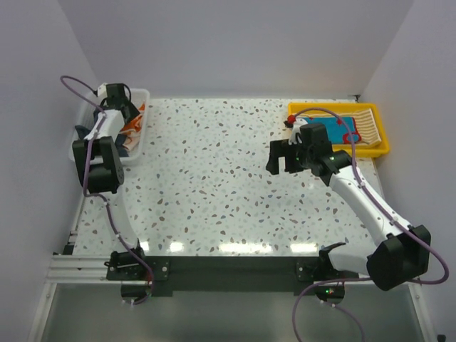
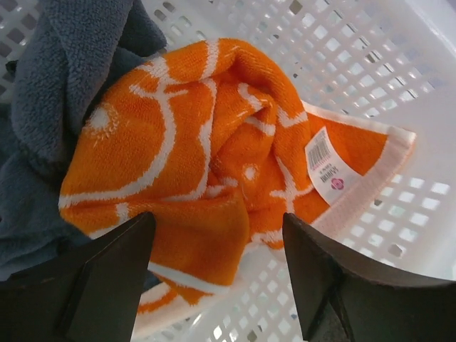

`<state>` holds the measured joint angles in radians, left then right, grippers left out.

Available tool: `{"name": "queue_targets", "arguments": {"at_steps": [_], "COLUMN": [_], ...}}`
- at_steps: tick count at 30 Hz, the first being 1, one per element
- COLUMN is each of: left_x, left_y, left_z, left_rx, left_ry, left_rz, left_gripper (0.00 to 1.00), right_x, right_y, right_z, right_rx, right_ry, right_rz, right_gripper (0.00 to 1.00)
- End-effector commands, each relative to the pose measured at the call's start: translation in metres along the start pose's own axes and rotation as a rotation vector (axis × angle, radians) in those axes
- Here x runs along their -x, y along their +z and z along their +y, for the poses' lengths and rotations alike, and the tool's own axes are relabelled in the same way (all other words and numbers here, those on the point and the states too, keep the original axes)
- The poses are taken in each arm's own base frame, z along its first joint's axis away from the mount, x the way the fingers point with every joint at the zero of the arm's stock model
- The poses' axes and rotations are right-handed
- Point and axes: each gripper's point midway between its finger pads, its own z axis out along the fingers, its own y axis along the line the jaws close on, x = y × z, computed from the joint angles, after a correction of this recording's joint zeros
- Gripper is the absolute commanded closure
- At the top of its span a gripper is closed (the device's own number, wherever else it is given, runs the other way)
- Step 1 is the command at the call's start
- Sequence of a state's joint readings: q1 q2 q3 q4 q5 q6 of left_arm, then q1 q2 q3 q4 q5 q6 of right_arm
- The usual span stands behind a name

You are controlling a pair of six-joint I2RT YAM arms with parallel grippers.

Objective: Fold and stack the towels
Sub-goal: Grab crumpled towel

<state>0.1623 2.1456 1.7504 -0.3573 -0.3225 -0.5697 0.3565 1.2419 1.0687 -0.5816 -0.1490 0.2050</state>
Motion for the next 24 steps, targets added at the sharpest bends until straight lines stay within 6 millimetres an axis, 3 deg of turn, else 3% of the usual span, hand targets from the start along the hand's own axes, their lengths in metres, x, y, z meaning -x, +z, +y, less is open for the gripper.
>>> {"name": "queue_targets", "arguments": {"at_steps": [1,2,5,12,15,18,24], "left_x": [0.018,0.012,0.009,0.007,0.013,0.038,0.113], "left_y": [0.016,0.022,0.026,0.024,0.015,-0.010,-0.097], "left_z": [0.001,0.004,0.001,-0.001,-0.001,-0.005,-0.032], "left_rx": [0.011,0.017,0.002,-0.044,-0.053,-0.073,-0.201], "left_ry": [-0.075,-0.074,-0.059,0.005,0.027,0.036,0.026], "left_rz": [-0.034,-0.019,-0.017,-0.023,-0.036,-0.091,-0.233], "left_gripper": [0.23,0.25,0.42,0.99,1.00,1.00,1.00], "right_x": [0.004,0.002,0.000,-0.002,-0.001,0.003,0.011], "right_y": [-0.001,0.001,0.004,0.002,0.000,-0.006,-0.011], "right_z": [0.010,0.009,0.010,0.009,0.009,0.010,0.011], "right_rx": [0.052,0.052,0.057,0.051,0.052,0.050,0.049], "right_ry": [-0.031,-0.030,-0.029,-0.026,-0.023,-0.024,-0.024], "right_rz": [-0.032,-0.026,-0.016,-0.021,-0.027,-0.044,-0.067], "right_gripper": [0.02,0.01,0.01,0.02,0.02,0.02,0.01]}}
